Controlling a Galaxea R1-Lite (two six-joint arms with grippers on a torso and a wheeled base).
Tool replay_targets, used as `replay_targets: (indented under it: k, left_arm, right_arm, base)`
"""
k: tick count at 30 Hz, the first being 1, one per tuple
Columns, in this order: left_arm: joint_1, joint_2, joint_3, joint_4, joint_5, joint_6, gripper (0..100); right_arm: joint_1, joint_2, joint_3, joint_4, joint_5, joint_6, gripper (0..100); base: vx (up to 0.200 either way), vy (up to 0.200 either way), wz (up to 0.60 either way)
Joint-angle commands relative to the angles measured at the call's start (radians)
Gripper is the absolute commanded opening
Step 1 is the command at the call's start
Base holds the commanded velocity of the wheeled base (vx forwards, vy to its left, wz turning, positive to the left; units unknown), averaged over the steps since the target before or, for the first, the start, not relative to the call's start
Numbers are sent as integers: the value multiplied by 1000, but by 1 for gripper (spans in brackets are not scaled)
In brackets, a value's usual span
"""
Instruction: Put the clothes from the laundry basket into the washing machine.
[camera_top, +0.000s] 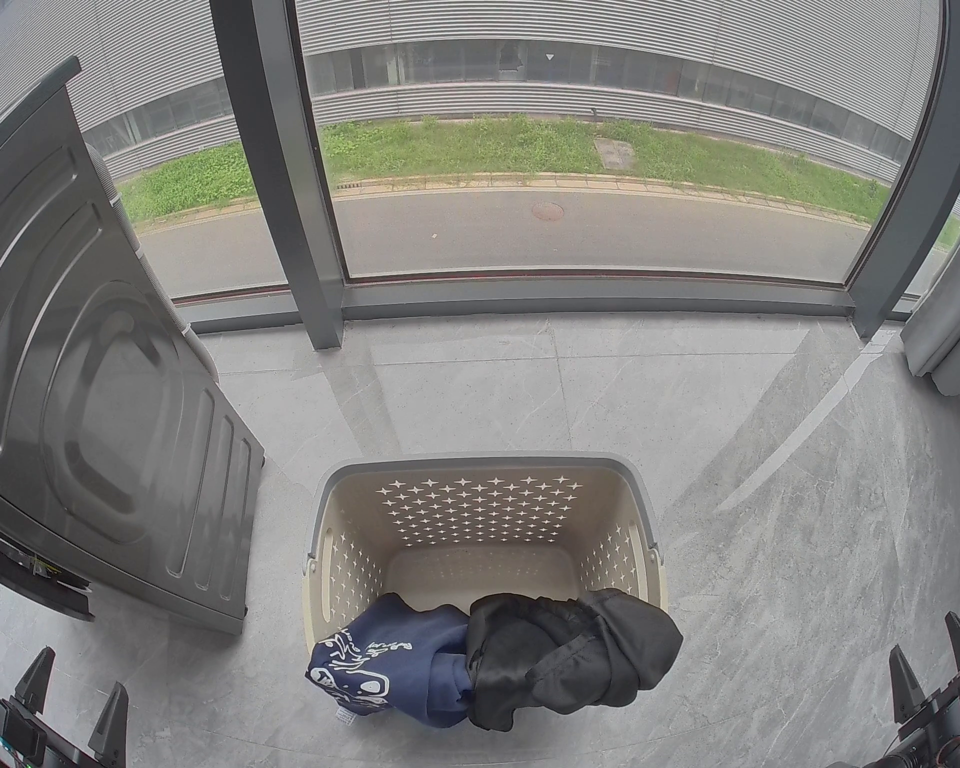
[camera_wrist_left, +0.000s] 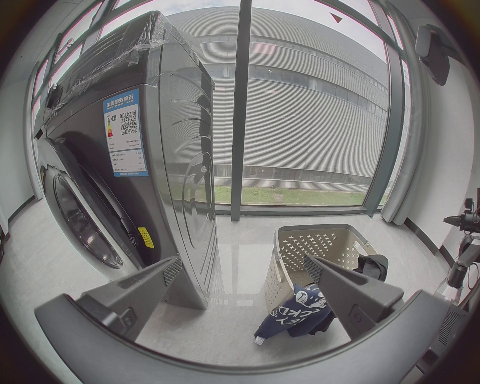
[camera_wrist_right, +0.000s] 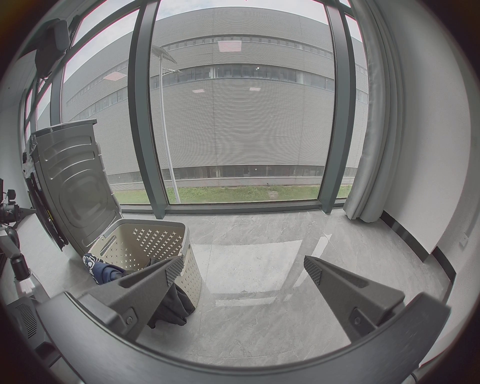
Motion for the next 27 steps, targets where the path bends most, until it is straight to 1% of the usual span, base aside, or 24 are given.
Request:
replay_targets:
  k: [1,7,13,19,25,27]
  left_arm:
    - [0,-18,16,0,0,-1,100]
    - [0,-18,16,0,0,-1,100]
    - [-1,-18,16,1,0,-1,100]
    - [0,-18,16,0,0,-1,100]
    - [0,-18,16,0,0,-1,100]
    - [0,-18,16,0,0,-1,100]
  right_arm:
    - [0,-16,18,-1,0,0,100]
    - [-2,-16,18,-1,0,0,100]
    - [0,-16,18,-1,0,0,100]
    - [0,-16,18,-1,0,0,100]
    - [0,-16,18,-1,0,0,100]
    - [0,-16,18,-1,0,0,100]
  base:
    - [0,0,0]
    - [0,0,0]
    - [200,0,0]
    - [0,0,0]
    - [200,0,0]
    - [0,0,0]
